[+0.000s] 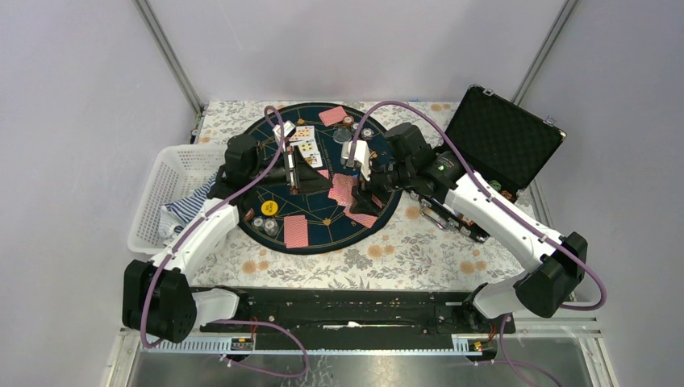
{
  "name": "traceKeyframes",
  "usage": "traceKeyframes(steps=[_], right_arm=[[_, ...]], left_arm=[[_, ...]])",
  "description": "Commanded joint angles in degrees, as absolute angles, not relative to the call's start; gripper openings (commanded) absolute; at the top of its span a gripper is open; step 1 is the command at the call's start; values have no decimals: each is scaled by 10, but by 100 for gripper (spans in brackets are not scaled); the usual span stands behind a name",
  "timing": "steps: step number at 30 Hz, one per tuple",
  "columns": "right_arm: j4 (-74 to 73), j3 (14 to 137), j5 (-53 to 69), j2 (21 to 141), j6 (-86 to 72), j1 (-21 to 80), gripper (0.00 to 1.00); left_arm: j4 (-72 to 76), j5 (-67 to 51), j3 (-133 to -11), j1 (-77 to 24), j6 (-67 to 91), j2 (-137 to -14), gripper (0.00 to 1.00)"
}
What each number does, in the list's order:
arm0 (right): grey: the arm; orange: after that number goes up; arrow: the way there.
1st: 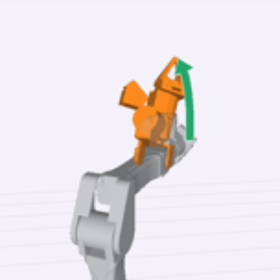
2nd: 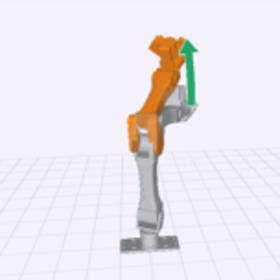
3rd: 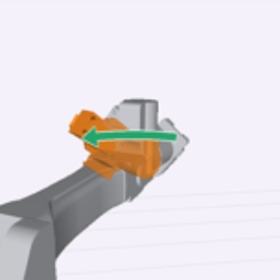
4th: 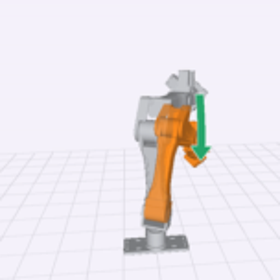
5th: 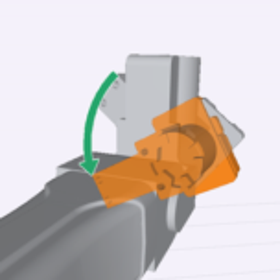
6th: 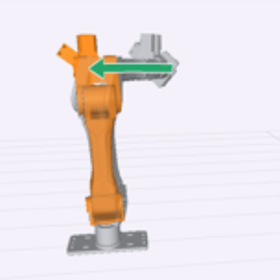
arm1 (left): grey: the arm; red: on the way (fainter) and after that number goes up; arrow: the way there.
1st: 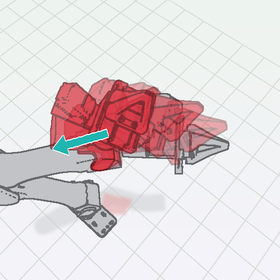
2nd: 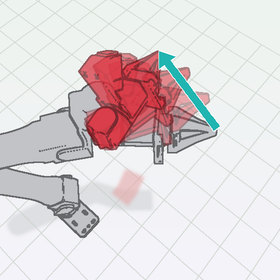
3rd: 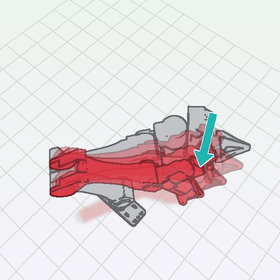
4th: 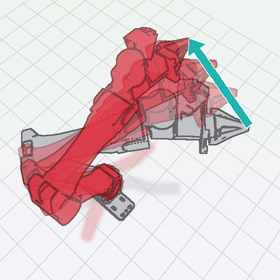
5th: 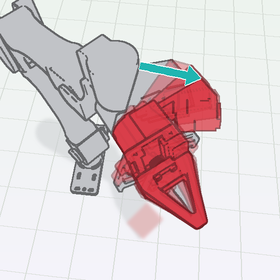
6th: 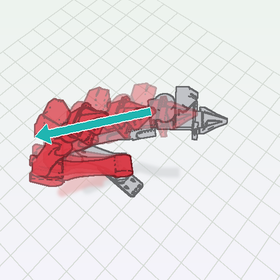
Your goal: Distribute texas hold em gaming equipment
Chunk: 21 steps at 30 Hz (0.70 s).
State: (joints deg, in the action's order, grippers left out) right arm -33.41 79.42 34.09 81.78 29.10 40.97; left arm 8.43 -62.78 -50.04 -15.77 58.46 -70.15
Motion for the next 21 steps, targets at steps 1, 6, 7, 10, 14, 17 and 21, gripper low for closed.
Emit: traceKeyframes(steps=[1, 6, 7, 10, 14, 17, 21], right_arm=[[-307, 802, 359, 795, 286, 409, 0], [-306, 802, 358, 795, 287, 409, 0], [-307, 802, 357, 794, 287, 409, 0], [-310, 802, 353, 792, 288, 409, 0], [-315, 799, 348, 788, 293, 408, 0], [-314, 798, 354, 791, 291, 409, 0], [-311, 798, 359, 794, 287, 409, 0]], left_arm=[[91, -633, -513, -162, 572, -700, 19], [91, -640, -513, -162, 571, -700, 0], [91, -641, -514, -162, 571, -699, 0], [86, -641, -515, -157, 568, -691, 0], [63, -633, -519, -145, 554, -680, 0], [23, -611, -535, -154, 519, -679, 0], [8, -599, -548, -173, 505, -686, 0]])
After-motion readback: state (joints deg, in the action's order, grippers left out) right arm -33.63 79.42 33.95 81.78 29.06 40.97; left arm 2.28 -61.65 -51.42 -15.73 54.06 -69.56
